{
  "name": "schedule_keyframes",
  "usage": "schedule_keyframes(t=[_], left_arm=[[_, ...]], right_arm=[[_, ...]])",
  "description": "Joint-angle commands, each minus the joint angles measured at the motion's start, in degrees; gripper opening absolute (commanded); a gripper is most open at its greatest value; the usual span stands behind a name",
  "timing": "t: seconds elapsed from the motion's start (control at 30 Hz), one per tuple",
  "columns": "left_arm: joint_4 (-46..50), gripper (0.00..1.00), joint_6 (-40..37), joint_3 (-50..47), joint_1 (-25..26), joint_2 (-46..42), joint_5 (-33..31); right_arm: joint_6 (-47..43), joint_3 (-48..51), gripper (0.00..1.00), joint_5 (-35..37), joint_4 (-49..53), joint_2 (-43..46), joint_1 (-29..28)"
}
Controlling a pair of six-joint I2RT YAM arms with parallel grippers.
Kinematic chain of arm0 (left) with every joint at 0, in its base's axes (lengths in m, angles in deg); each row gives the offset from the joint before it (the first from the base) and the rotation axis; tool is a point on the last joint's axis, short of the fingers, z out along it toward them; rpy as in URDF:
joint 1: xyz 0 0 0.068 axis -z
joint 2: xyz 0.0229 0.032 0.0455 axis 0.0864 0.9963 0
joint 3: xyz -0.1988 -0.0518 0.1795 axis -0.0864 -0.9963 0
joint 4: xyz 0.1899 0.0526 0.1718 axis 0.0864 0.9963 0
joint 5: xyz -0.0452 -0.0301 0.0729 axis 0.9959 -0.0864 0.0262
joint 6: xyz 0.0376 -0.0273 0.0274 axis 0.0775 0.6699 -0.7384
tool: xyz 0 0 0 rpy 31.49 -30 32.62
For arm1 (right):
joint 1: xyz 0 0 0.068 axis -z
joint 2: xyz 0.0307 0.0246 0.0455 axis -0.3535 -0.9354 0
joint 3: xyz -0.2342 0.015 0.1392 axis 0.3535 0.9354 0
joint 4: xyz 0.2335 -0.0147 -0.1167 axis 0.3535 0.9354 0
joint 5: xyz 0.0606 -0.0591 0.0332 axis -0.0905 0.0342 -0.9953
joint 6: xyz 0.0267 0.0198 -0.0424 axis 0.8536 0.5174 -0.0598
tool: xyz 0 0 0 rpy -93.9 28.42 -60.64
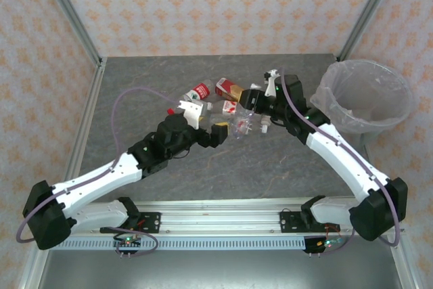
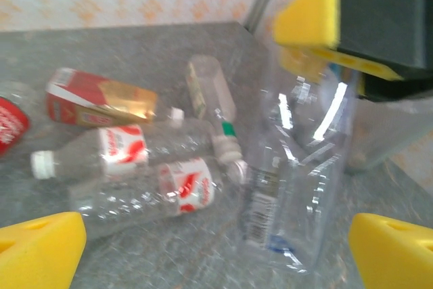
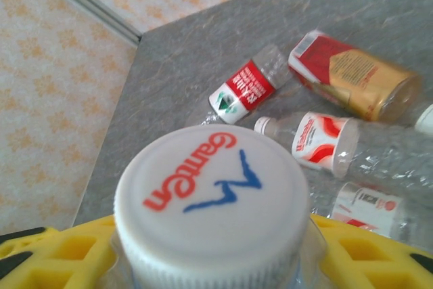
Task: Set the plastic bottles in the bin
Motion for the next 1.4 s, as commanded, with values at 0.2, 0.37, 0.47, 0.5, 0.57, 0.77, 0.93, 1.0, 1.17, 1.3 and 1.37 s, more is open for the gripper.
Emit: schedule_keyframes(t=[0.2, 0.37, 0.47, 0.5, 0.57, 0.77, 0.93, 1.0, 1.17, 1.3, 1.37], left_arm=[[0.2, 1.00, 9.8, -4.2, 0.0, -3.7, -24.9], [3.9, 1.00, 14.8, -4.1, -0.1, -2.6, -29.9], [5.9, 1.00, 15.2, -3.3, -0.1, -1.2, -29.4], [6.4, 1.00, 15.7, -3.2, 0.0, -0.8, -29.7], [7.0, 1.00, 16.6, -3.2, -0.1, 0.0, -29.8], [6.3, 1.00, 14.9, -3.0, -0.1, 1.5, -24.3], [7.3, 1.00, 15.2, -2.2, -0.1, 2.9, -23.0], [7.0, 1.00, 16.2, -2.4, -0.2, 3.1, -23.1], [5.9, 1.00, 18.9, -3.5, -0.2, 3.7, -23.1], [6.4, 1.00, 19.9, -3.4, -0.2, 4.3, -23.9], [6.4, 1.00, 20.2, -3.3, -0.2, 4.4, -24.0]], right_arm=[[-4.2, -5.2, 0.40, 7.7, 5.2, 5.9, -0.1], [-5.7, -7.5, 0.39, 15.1, 7.2, 9.3, -0.1], [-7.7, -7.5, 0.38, 21.6, 6.6, 13.0, -0.1], [-8.6, -7.3, 0.38, 23.8, 6.5, 14.2, -0.1], [-10.4, -7.0, 0.38, 27.9, 6.5, 16.1, -0.1], [-16.8, -9.1, 0.38, 35.8, 8.4, 18.6, -0.1], [-21.1, -9.6, 0.37, 41.1, 5.7, 19.9, -0.1], [-23.2, -9.3, 0.36, 45.2, 4.1, 20.1, -0.1], [-29.7, -9.2, 0.35, 55.5, 0.8, 18.8, 0.1], [-30.9, -9.6, 0.36, 56.5, -0.8, 17.9, 2.5], [-30.5, -9.2, 0.36, 55.5, -2.0, 17.8, 5.0]])
